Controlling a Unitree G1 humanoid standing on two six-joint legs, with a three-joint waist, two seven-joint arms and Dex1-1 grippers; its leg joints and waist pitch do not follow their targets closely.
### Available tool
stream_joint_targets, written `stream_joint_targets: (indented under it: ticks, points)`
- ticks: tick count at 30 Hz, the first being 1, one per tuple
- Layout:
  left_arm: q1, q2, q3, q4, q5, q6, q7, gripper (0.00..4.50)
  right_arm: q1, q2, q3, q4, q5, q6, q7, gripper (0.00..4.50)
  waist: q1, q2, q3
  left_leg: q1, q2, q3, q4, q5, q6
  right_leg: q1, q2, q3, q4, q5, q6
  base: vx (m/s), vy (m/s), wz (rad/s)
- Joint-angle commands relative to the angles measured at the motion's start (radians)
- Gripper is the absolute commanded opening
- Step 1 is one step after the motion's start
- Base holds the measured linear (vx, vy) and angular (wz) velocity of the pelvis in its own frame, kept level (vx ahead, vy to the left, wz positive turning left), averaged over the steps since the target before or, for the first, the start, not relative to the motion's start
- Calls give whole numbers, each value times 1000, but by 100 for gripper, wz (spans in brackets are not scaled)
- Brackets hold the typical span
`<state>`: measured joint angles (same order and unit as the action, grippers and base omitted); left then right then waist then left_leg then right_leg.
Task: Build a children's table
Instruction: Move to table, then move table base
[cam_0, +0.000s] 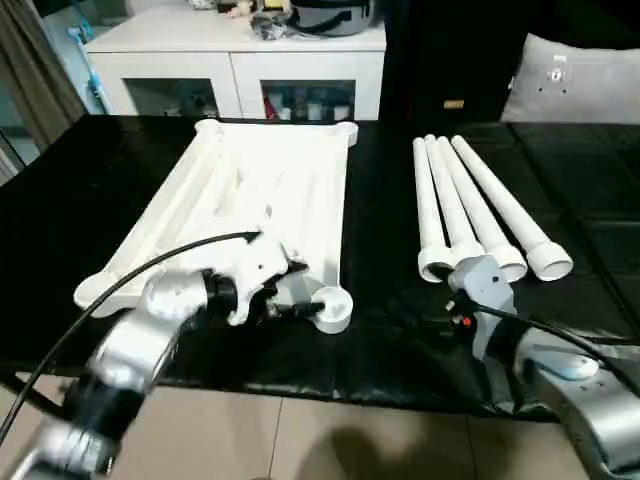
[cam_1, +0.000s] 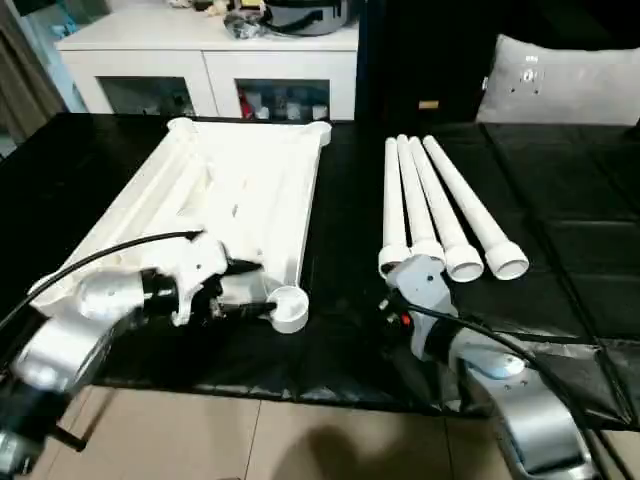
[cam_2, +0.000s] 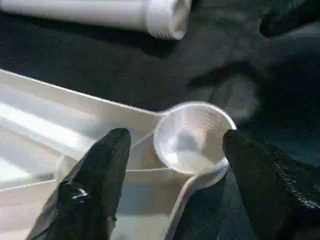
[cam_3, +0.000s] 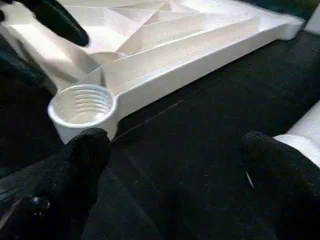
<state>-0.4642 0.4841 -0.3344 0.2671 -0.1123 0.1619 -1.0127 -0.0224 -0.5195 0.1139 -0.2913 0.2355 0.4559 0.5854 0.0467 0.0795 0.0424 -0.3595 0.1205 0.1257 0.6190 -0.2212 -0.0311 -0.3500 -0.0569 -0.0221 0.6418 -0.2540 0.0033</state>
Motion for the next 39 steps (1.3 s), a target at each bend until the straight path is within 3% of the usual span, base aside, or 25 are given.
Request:
stream_joint_targets:
  ticks: [1, 5, 9, 16, 26, 33, 35, 39]
  points:
    - [-23, 19, -15, 42, 21, -23, -43, 304, 9, -12, -6, -31, 11, 0, 23, 450, 1, -8, -54, -2, 87, -30, -76, -86, 60, 39, -93, 49, -75, 89, -247, 0, 0, 0]
    - [-70, 39, -49, 115, 52, -29, -98, 272, 18, -13, -8, -50, 26, 12, 34, 450, -2, -2, -59, -1, 92, -30, -71, -50, 93, 37, -95, 42, -69, 164, -281, 0, 0, 0]
    - [-106, 45, -72, 181, 89, -66, -129, 252, 15, -5, 3, -57, 28, 28, 28, 450, -6, -4, -54, -1, 96, -29, -77, -79, 94, 39, -99, 39, -73, 134, -297, 0, 0, 0]
    - [-166, 23, -72, 306, 126, -152, -121, 201, 29, -9, 2, -76, 39, 43, 48, 450, -8, -8, -51, -1, 100, -29, -81, -107, 80, 41, -103, 40, -77, 98, -295, 0, 0, 0]
    - [-199, 0, -70, 400, 129, -191, -177, 127, 40, -11, 8, -86, 45, 56, 54, 450, -7, -5, -49, -1, 106, -24, -85, -124, 67, 39, -107, 38, -81, 62, -294, 0, 0, 0]
    - [-195, -2, -84, 417, 150, -204, -180, 90, 49, -1, 3, -91, 46, 58, 49, 450, -8, -6, -48, -1, 108, -19, -87, -128, 63, 38, -107, 38, -81, 66, -295, 0, 0, 0]
    - [-195, -4, -85, 422, 152, -207, -180, 53, 49, 0, 3, -92, 47, 59, 49, 450, -9, -7, -46, -1, 108, -17, -87, -140, 61, 37, -107, 39, -84, 49, -294, 0, 0, 0]
    - [-178, -24, -72, 414, 149, -182, -167, 45, 53, 1, 7, -97, 43, 59, 44, 450, -10, -6, -46, -1, 111, -16, -90, -142, 53, 37, -108, 40, -83, 39, -291, 0, 0, 0]
